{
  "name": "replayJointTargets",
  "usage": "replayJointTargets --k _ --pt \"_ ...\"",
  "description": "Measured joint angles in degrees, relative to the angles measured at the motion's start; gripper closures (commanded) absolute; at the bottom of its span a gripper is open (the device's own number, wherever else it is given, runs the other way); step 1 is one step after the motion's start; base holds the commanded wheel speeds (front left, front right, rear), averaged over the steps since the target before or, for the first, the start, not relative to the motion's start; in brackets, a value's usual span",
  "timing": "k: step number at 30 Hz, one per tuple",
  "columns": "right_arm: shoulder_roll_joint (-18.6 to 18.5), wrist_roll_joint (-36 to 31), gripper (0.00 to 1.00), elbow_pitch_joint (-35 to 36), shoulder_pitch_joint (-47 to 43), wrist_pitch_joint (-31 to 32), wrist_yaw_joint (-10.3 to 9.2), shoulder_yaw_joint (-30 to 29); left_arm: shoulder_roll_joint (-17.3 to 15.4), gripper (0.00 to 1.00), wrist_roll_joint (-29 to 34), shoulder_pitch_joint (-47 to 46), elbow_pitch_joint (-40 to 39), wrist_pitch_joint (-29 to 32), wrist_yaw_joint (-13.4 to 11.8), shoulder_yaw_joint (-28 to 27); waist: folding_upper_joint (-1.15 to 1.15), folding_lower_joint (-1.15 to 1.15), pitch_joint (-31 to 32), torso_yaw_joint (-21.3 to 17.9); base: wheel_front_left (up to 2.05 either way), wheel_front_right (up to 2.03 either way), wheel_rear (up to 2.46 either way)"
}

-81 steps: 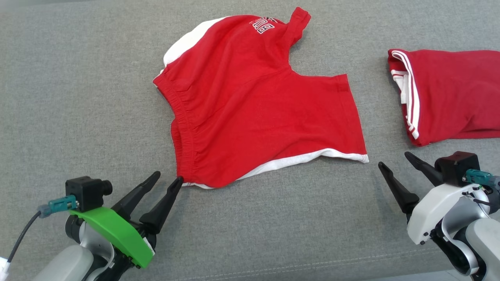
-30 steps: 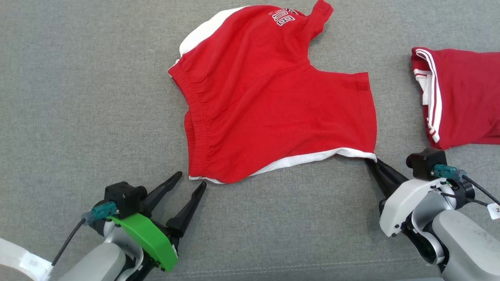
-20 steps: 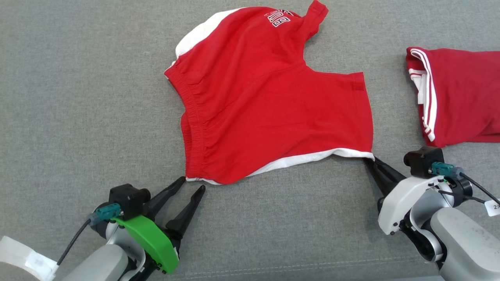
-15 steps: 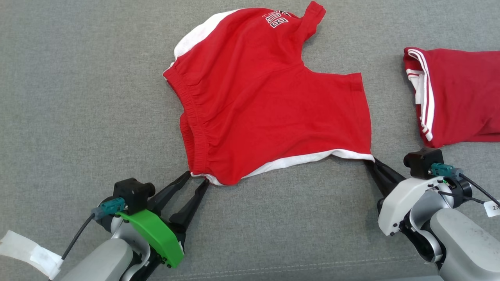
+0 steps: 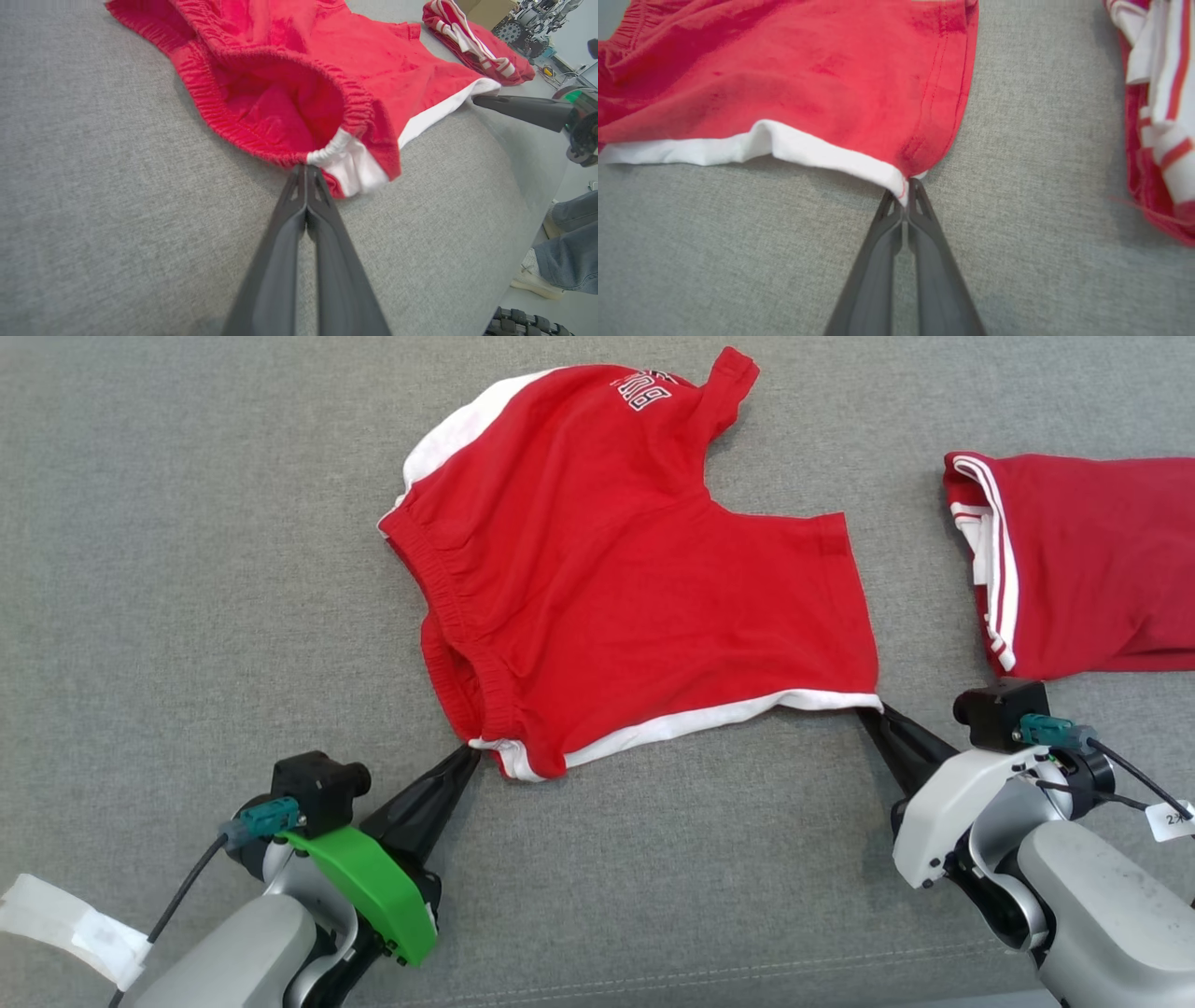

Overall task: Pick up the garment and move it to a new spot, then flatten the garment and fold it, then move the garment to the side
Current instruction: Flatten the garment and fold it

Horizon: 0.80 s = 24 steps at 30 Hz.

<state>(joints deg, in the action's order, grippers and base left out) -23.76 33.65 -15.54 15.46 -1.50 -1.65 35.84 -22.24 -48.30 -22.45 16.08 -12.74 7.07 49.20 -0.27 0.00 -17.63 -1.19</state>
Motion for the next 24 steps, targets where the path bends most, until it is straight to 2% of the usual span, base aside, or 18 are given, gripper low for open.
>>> replayJointTargets --k 4,7,15,21,22,23,24 --pt "0.04 0.14 1.0 0.05 1.32 -0.37 1.1 -0.07 -0.35 1.0 -0.79 -0.33 -0.12 0.0 0.0 -0.07 0.0 0.0 0.52 -0.29 0.0 0.0 0.0" --pt "-0.3 0.67 1.0 1.12 3.03 -0.99 1.15 -1.57 -1.22 1.0 -1.15 -0.79 -1.0 0.0 0.0 -0.86 0.0 0.0 1.19 -0.56 0.0 0.0 0.0" --pt "-4.82 2.82 1.0 6.64 5.93 -1.05 2.33 -6.1 -4.47 1.0 -4.67 -3.18 -6.53 -0.41 0.04 -4.16 0.0 0.0 3.75 -0.98 0.0 0.0 0.0" --pt "-5.36 3.9 1.0 7.61 5.95 0.32 2.89 -5.92 -6.97 1.0 -6.62 -1.28 -7.08 3.11 0.05 -1.93 0.0 0.0 4.94 -1.48 0.0 0.0 0.0" --pt "-5.48 4.34 1.0 7.61 5.54 0.58 2.85 -5.93 -6.87 0.8 -7.34 -0.27 -7.05 3.48 0.05 -1.02 0.0 0.0 5.02 -1.56 0.0 0.0 0.0" --pt "-5.59 4.77 1.0 7.66 4.86 0.88 2.82 -5.95 -6.56 0.51 -7.88 0.58 -7.03 3.87 0.05 -0.25 0.0 0.0 5.02 -1.56 0.0 0.0 0.0" --pt "-5.6 5.19 1.0 7.71 4.03 1.07 2.82 -5.93 -6.22 0.05 -7.87 1.12 -6.92 4.22 0.05 0.63 0.0 0.0 4.94 -1.51 0.0 0.0 0.0"
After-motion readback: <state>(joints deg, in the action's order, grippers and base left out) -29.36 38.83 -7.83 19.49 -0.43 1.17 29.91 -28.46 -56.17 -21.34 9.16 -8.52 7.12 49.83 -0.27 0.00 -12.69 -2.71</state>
